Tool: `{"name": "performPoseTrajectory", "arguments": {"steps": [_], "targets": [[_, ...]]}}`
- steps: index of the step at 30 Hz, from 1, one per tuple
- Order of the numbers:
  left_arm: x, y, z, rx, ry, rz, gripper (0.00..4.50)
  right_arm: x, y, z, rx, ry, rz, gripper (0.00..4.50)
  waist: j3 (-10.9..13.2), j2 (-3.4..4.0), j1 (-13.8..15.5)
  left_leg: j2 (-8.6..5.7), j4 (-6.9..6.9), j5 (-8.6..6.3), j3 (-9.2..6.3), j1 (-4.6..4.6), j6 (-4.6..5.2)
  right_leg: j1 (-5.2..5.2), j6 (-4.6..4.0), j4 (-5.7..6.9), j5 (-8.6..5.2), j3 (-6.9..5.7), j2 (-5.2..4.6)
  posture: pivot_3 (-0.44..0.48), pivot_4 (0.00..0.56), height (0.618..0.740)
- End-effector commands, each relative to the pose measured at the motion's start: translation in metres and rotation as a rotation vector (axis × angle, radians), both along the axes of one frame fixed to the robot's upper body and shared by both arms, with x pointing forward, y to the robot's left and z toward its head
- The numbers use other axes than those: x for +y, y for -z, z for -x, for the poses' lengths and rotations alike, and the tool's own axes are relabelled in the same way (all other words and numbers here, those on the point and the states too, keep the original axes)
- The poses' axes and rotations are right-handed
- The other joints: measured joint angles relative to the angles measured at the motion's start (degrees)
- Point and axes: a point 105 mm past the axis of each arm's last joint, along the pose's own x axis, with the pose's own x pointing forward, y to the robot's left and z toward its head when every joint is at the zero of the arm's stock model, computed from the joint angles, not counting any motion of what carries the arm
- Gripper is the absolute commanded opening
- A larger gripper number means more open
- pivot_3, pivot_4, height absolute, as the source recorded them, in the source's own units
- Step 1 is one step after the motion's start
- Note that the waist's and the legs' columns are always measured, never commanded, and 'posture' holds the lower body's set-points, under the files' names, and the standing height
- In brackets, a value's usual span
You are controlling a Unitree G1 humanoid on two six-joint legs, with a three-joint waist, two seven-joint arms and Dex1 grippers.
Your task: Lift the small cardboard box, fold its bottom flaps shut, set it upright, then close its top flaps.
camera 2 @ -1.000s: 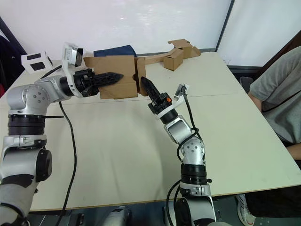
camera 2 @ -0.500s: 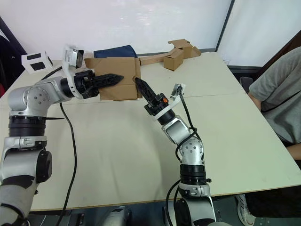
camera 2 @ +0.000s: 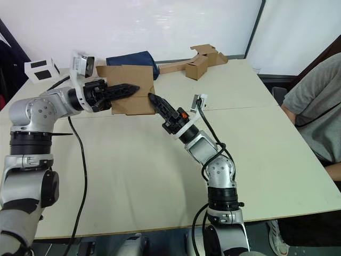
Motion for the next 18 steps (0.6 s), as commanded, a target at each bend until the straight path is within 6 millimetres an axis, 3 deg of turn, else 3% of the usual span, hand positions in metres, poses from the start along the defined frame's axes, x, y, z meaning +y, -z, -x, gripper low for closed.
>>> {"name": "performPoseTrajectory", "arguments": {"steps": [1,18], "targets": [[-0.006,-0.009,0.003,-0.041,0.021,0.017,0.0,0.026,-0.021,0.02,-0.12,-0.089,0.028,1.79,0.0,0.0,0.0,0.0,0.0,0.0,0.0,0.0,0.0,0.0,0.0,0.0,0.0,0.0,0.0,0.0,0.15,0.74],[0.003,-0.015,-0.002,-0.042,-0.018,0.033,0.0,-0.02,-0.028,0.021,-0.075,-0.03,-0.129,1.79,0.0,0.0,0.1,0.0,0.0,0.0,0.0,0.0,0.0,0.0,0.0,0.0,0.0,0.0,-0.01,0.0,0.15,0.74]]}}
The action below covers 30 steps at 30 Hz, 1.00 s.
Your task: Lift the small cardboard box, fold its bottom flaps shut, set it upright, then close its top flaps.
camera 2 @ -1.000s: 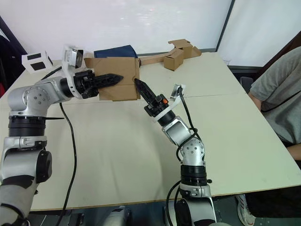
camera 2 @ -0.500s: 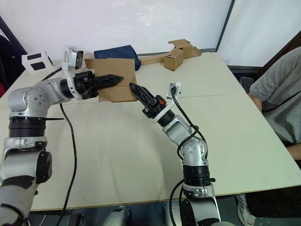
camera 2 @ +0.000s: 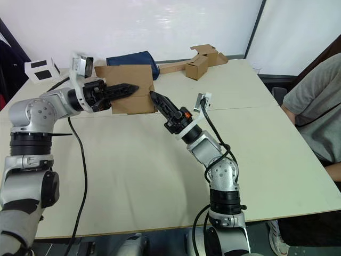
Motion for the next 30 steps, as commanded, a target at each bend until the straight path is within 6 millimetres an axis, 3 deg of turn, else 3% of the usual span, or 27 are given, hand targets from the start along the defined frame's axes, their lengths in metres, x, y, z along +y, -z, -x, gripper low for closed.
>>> {"name": "performPoseTrajectory", "arguments": {"steps": [1,7,8,12,30], "targets": [[0.0,-0.016,0.002,-0.06,0.002,0.017,0.0,-0.008,-0.013,0.009,-0.039,-0.01,-0.052,1.79,0.0,0.0,0.0,0.0,0.0,0.0,0.0,0.0,0.0,0.0,0.0,0.0,0.0,0.0,0.0,0.0,0.15,0.74],[0.001,-0.019,0.0,-0.061,-0.002,0.03,0.0,-0.012,-0.002,0.002,0.016,0.035,-0.049,1.79,0.0,0.0,0.0,0.0,-0.01,-0.01,0.0,0.0,0.01,0.0,0.0,0.0,0.0,0.0,0.0,0.0,0.15,0.74],[0.001,-0.019,0.0,-0.061,-0.001,0.03,0.0,-0.013,0.0,-0.001,0.027,0.045,-0.051,1.27,0.0,0.0,0.0,0.0,0.0,-0.01,0.0,0.0,0.01,0.0,0.0,0.0,0.0,0.0,0.0,0.0,0.15,0.74],[0.001,-0.019,0.0,-0.061,0.0,0.03,0.0,-0.012,0.005,-0.005,0.04,0.067,-0.03,0.05,0.0,0.0,0.0,0.0,0.0,-0.01,0.0,0.0,0.01,0.0,0.0,0.0,0.0,0.0,0.0,0.0,0.15,0.74],[-0.004,-0.016,0.002,-0.054,0.01,0.034,0.0,0.025,0.013,0.01,-0.009,-0.021,0.109,0.05,0.0,0.0,0.0,0.0,0.0,0.0,0.0,0.0,0.0,0.0,0.0,0.0,0.0,0.0,0.01,0.0,0.15,0.74]]}}
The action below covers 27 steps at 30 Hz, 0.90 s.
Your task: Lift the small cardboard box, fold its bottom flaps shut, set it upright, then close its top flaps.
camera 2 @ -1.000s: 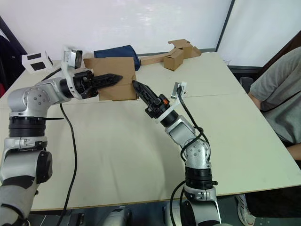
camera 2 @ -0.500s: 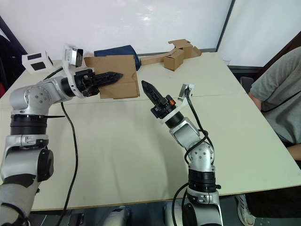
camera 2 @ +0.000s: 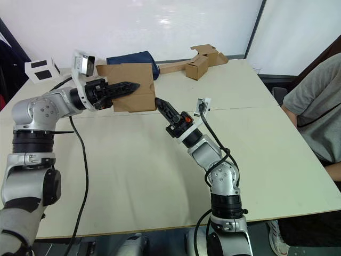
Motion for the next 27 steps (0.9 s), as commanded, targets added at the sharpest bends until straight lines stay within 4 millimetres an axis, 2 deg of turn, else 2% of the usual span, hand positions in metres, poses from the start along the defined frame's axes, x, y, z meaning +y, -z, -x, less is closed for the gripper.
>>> {"name": "performPoseTrajectory", "arguments": {"steps": [1,6,12,15,19,22,25,27], "targets": [[-0.003,-0.014,0.007,-0.066,0.022,0.022,0.0,0.022,-0.009,0.017,-0.061,-0.098,0.022,0.05,0.0,0.0,0.0,0.0,0.0,0.0,0.0,0.0,0.0,0.0,0.0,0.0,0.0,0.0,0.0,0.0,0.15,0.74],[-0.003,-0.014,0.007,-0.064,0.02,0.022,0.0,0.015,-0.012,0.015,-0.063,-0.089,0.011,0.05,0.0,0.0,0.0,0.0,0.0,0.0,0.0,0.0,0.0,0.0,0.0,0.0,0.0,0.0,0.0,0.0,0.15,0.74],[-0.004,-0.012,0.004,-0.06,-0.002,-0.016,0.0,-0.026,-0.022,0.021,-0.1,-0.056,-0.006,0.05,0.0,0.0,0.1,-0.01,0.01,0.0,0.0,-0.01,0.01,0.01,0.0,-0.01,0.0,0.0,-0.03,0.0,0.15,0.74],[-0.01,0.006,0.004,-0.036,0.01,-0.128,0.0,-0.049,-0.018,0.021,-0.118,0.004,0.093,0.05,0.0,0.0,0.2,-0.01,0.01,-0.04,0.0,-0.01,0.08,0.02,0.0,-0.02,0.0,0.0,-0.03,0.0,0.15,0.74],[-0.026,0.026,0.002,-0.089,0.03,-0.368,0.0,-0.063,-0.005,0.034,-0.186,0.014,0.405,0.05,0.0,0.04,0.3,-0.02,0.01,-0.17,0.0,-0.02,0.31,0.02,0.0,-0.04,0.0,0.0,0.0,0.0,0.15,0.74],[-0.031,0.05,-0.008,-0.202,0.027,-0.726,0.0,-0.068,0.016,0.053,-0.259,-0.042,0.745,0.05,0.0,0.04,0.4,-0.05,0.01,-0.18,0.0,-0.02,0.32,0.04,0.01,-0.11,-0.01,0.0,0.01,0.0,0.15,0.74],[-0.038,0.058,-0.004,-0.24,0.147,-0.988,0.0,-0.078,0.038,0.072,-0.33,-0.125,1.052,0.05,0.1,0.06,1.0,-0.04,0.02,-0.2,0.0,-0.04,0.36,0.05,0.02,-0.14,-0.02,0.01,0.06,0.0,0.15,0.74],[-0.041,0.062,0.001,-0.291,0.244,-1.141,0.0,-0.083,0.049,0.079,-0.372,-0.166,1.197,0.05,0.1,0.04,1.3,-0.07,0.01,-0.23,0.02,-0.04,0.41,0.08,0.03,-0.26,-0.03,0.03,0.07,0.0,0.15,0.74]]}}
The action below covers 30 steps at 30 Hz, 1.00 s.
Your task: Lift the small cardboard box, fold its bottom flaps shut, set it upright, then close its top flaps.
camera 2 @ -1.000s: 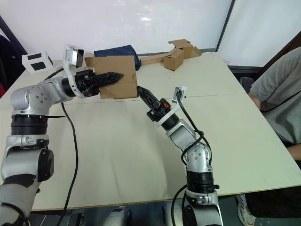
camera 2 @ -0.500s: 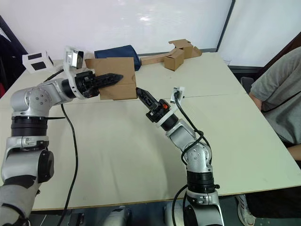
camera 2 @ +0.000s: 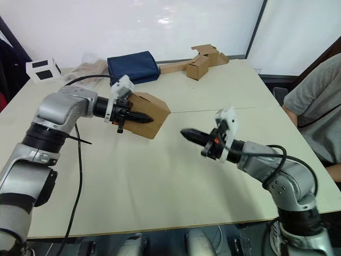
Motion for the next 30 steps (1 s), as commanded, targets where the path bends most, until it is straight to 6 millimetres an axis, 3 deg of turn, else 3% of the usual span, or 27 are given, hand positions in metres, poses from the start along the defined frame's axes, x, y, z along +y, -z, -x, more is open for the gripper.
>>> {"name": "performPoseTrajectory", "arguments": {"steps": [1,4,12,16,19,21,24,30], "targets": [[0.0,0.001,0.007,-0.057,0.145,-0.3,0.0,0.002,0.005,0.015,-0.101,-0.106,0.202,0.05,0.0,0.0,0.2,0.0,-0.01,-0.01,0.03,0.01,0.01,0.02,0.0,-0.06,0.0,0.03,0.0,0.0,0.15,0.74],[-0.015,0.009,0.012,-0.034,0.211,-0.419,0.0,0.006,0.009,0.015,-0.132,-0.105,0.235,0.05,0.0,-0.03,0.5,0.01,0.01,-0.01,0.05,0.03,0.02,0.07,0.01,-0.08,0.0,0.04,-0.01,0.0,0.15,0.74],[-0.045,0.036,0.019,0.017,0.276,-0.501,0.0,0.012,0.018,0.005,-0.161,0.014,0.192,0.05,0.0,-0.09,1.0,0.03,0.1,-0.05,0.03,-0.01,0.09,0.12,0.02,-0.1,0.01,0.02,-0.04,0.0,0.15,0.74],[-0.054,0.038,0.02,0.027,0.255,-0.487,1.04,0.008,0.023,0.001,-0.154,0.066,0.18,0.0,0.0,-0.09,1.3,0.02,0.1,-0.05,0.03,-0.01,0.09,0.11,0.02,-0.08,0.01,0.01,-0.06,0.0,0.15,0.74],[-0.064,0.026,0.027,0.089,0.22,-0.415,2.27,0.005,0.024,-0.001,-0.15,0.078,0.182,0.0,0.0,-0.09,1.5,0.02,0.13,-0.05,0.03,0.0,0.09,0.13,0.02,-0.08,0.01,0.01,-0.05,0.0,0.15,0.74],[-0.07,0.017,0.031,0.122,0.196,-0.374,2.27,0.004,0.025,0.0,-0.148,0.079,0.184,0.0,0.1,-0.09,1.5,0.02,0.13,-0.05,0.02,0.0,0.09,0.13,0.02,-0.06,0.01,0.01,-0.04,0.0,0.15,0.74],[-0.07,-0.014,0.034,0.133,0.166,-0.252,2.27,0.004,0.025,-0.002,-0.139,0.074,0.172,0.0,0.1,-0.09,1.7,0.02,0.12,-0.05,0.02,0.0,0.09,0.12,0.02,-0.05,0.01,0.01,-0.04,0.0,0.15,0.74],[-0.043,-0.058,0.043,0.217,0.083,0.039,2.27,0.0,0.019,-0.007,-0.116,0.075,0.11,0.0,0.0,-0.05,1.2,0.05,0.09,-0.05,0.02,0.05,0.09,0.12,0.01,0.0,0.0,0.01,-0.02,0.0,0.15,0.74]]}}
